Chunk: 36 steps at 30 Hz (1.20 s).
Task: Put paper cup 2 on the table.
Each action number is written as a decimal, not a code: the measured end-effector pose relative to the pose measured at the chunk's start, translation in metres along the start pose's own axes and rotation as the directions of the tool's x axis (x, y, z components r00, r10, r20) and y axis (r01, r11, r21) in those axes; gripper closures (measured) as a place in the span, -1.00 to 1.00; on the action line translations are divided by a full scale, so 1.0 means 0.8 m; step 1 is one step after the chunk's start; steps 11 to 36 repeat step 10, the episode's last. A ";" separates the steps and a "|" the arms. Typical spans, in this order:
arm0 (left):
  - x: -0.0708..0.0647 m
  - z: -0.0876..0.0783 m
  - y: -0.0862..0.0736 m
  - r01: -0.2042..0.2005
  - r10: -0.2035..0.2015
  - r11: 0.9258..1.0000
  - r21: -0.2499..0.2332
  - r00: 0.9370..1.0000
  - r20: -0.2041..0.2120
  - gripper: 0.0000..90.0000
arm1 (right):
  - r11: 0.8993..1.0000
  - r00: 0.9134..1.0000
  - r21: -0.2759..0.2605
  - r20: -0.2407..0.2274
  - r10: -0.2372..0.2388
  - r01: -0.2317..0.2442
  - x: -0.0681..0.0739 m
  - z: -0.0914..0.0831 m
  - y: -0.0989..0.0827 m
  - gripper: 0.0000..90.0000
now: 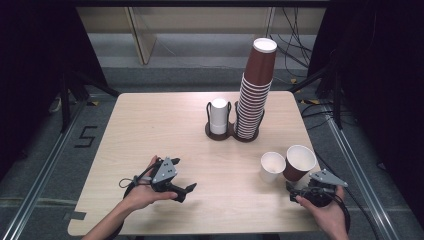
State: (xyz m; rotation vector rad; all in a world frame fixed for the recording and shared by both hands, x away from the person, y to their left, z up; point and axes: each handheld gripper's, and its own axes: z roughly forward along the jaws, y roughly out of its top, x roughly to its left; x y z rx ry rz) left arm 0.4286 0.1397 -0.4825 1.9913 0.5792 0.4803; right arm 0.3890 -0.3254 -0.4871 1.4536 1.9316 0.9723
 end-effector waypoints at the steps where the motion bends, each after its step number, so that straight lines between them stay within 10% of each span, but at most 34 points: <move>1: 0.000 0.000 0.000 0.000 0.000 1.000 0.000 1.000 -0.001 -1.00 | 1.000 1.000 -0.005 0.000 0.005 -0.005 0.001 -0.001 -0.001 -0.99; 36: -0.003 0.005 -0.001 -0.005 0.005 1.000 -0.001 1.000 0.010 -1.00 | 1.000 1.000 -0.025 -0.003 0.001 -0.002 0.005 -0.006 -0.009 -0.99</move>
